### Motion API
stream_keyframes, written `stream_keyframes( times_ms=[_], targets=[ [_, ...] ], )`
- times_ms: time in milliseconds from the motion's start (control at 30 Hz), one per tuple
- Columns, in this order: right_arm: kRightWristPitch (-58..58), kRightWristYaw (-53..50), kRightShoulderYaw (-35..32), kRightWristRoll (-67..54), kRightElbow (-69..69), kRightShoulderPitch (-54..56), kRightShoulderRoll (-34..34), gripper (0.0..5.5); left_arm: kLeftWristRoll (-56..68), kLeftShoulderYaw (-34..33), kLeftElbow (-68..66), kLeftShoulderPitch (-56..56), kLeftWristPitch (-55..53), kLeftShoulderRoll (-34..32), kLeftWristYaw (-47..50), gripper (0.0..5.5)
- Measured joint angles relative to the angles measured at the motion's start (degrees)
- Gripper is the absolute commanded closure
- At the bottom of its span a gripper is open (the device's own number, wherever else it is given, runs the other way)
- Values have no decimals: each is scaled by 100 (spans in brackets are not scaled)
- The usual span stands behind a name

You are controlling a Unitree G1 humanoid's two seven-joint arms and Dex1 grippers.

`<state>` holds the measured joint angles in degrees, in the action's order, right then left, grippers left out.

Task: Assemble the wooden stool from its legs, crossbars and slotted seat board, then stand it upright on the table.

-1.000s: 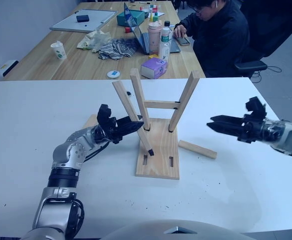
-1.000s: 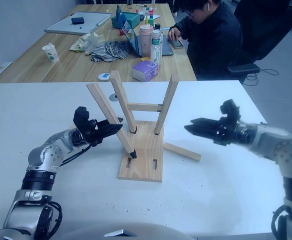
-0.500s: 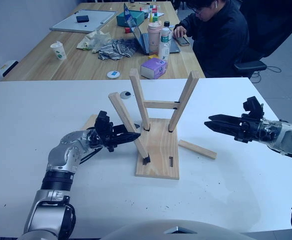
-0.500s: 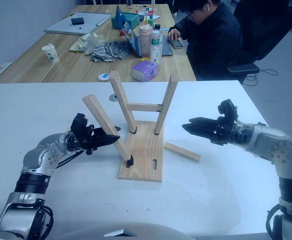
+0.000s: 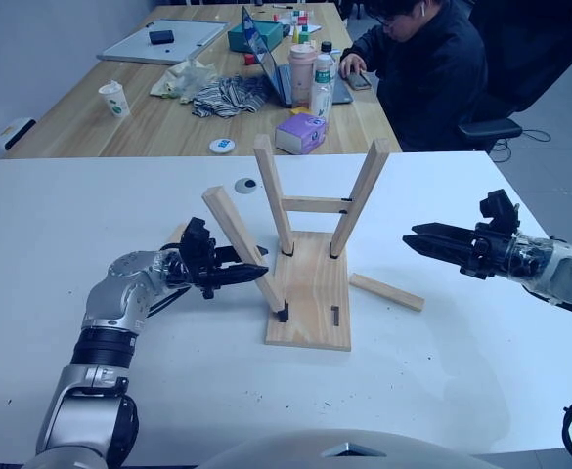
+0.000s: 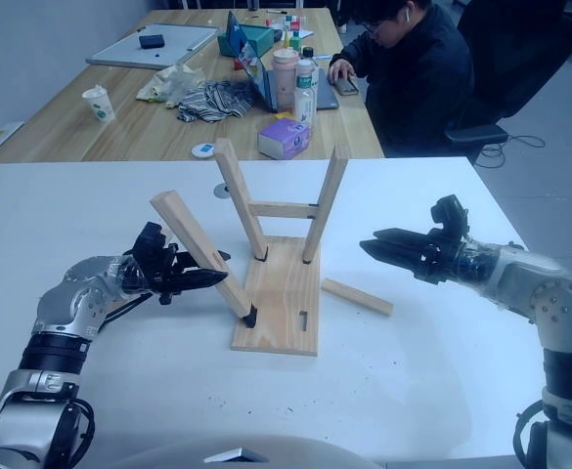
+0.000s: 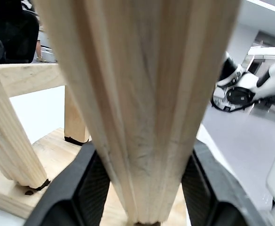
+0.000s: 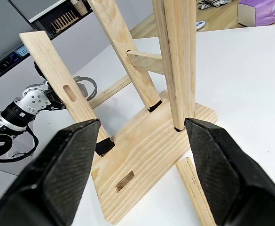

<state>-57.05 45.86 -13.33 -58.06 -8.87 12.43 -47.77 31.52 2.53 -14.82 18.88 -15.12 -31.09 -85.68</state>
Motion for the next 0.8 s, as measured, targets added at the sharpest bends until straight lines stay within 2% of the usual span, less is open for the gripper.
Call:
stream_keyframes(
  times_ms=[133,267,367,567,667,800],
  targets=[
    [-1,3,-3,5,-2,-21,3,220,-410,415,154,-26,1169,-304,-388,348],
    [0,-71,-15,3,-26,-105,10,220,-495,631,319,-24,1508,-561,-424,348],
    [0,-213,-103,-11,-148,-288,32,220,-621,894,930,51,955,-850,-80,348],
    [15,-662,-364,-72,-513,-717,468,220,-789,1525,1975,547,-1173,-1066,742,348],
    [14,-797,-415,-96,-668,-886,511,220,-788,1653,2220,546,-1335,-1082,1028,348],
    [16,-860,-463,-98,-716,-1001,670,220,-786,1685,2471,243,-776,-1219,1281,348]
  ],
)
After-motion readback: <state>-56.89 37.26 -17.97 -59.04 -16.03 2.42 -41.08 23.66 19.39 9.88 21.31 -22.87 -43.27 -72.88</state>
